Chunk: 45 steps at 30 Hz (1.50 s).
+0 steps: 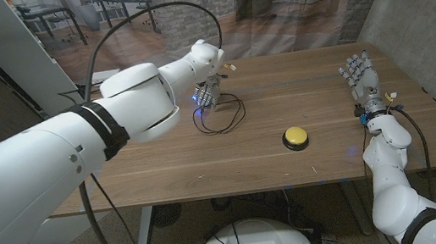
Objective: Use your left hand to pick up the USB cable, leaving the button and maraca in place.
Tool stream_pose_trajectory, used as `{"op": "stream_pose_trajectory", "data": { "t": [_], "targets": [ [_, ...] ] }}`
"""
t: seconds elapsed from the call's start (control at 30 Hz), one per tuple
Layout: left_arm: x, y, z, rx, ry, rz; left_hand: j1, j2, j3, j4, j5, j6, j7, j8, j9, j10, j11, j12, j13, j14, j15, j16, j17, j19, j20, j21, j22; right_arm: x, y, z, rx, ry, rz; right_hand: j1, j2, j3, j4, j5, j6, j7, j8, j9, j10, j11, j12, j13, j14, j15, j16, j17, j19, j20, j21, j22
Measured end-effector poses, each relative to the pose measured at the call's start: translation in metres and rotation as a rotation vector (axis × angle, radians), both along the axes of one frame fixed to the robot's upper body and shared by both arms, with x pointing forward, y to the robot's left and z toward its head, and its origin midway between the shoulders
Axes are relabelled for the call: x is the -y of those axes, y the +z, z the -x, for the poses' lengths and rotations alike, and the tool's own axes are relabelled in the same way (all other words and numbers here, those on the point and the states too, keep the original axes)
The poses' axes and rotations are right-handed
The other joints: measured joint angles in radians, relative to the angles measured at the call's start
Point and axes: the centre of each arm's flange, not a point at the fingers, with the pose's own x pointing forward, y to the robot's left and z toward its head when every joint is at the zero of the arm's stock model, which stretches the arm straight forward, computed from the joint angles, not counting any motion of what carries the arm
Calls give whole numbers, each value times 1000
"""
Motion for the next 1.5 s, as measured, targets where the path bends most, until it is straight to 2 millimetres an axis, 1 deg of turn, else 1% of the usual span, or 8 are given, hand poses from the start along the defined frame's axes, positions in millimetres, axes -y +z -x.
{"op": "stream_pose_trajectory", "data": {
  "t": [0.17,0.33,0.6,0.87,0.97,1.1,1.33,1.5],
  "targets": [
    [1,-1,1,-5,5,-26,86,22,24,-6,11,7,-7,0,0,8,-8,0,6,5,-4,10,3,0,0,6,5,1,2,-1,7,-9,-6,0,0,0,0,4,0,0,0,0,7,0,0,0,5,-5,0,0,7,0,0,0],
    [1,-3,1,-10,10,-47,117,26,34,-7,17,13,-6,0,0,12,-12,0,7,11,-6,10,0,6,-6,14,5,3,3,-1,14,-19,-11,5,-5,0,0,4,3,-4,0,0,7,0,1,0,5,-5,0,0,7,0,0,0],
    [1,-6,1,-18,21,-85,134,36,50,9,24,61,-7,1,0,47,4,0,-3,52,-16,10,-22,18,-18,27,5,5,4,0,24,-32,-20,5,-5,0,0,4,8,-6,2,0,19,2,7,2,16,-6,0,0,18,0,0,0],
    [1,-18,0,-32,27,-128,174,59,67,13,31,188,-26,31,-3,165,-13,25,-9,151,-38,57,-6,43,-43,59,14,7,7,2,43,-55,-25,5,-5,-3,-3,4,11,-3,8,0,30,2,6,2,18,-7,0,0,24,-5,0,0],
    [1,-19,1,-39,28,-146,191,66,68,14,34,209,-30,35,-3,195,-20,36,0,172,-39,84,13,51,-51,64,14,8,8,1,42,-55,-26,5,-5,-3,-3,4,14,0,8,0,32,4,6,2,18,-7,0,0,24,-5,0,0],
    [3,-21,2,-53,29,-160,197,64,68,14,37,214,-32,36,-3,204,-19,44,12,179,-39,109,39,54,-68,77,19,9,9,2,47,-63,-28,5,-5,-3,-3,4,14,0,8,0,35,7,6,2,18,-7,0,0,24,-5,0,0],
    [4,-20,5,-84,28,-181,197,64,58,12,54,227,-37,36,-3,223,-12,66,40,202,-41,136,71,61,-82,97,23,9,9,1,49,-67,-30,5,-5,-3,-3,4,14,0,8,0,35,7,6,2,18,-7,0,0,23,-5,0,0],
    [2,-17,7,-105,38,-189,197,64,52,15,70,234,-41,36,-3,226,-23,74,56,209,-43,143,83,64,-90,105,23,9,10,1,49,-69,-31,5,-5,-3,-3,4,14,0,8,0,35,7,6,2,18,-7,0,0,23,-5,0,0]
  ]
}}
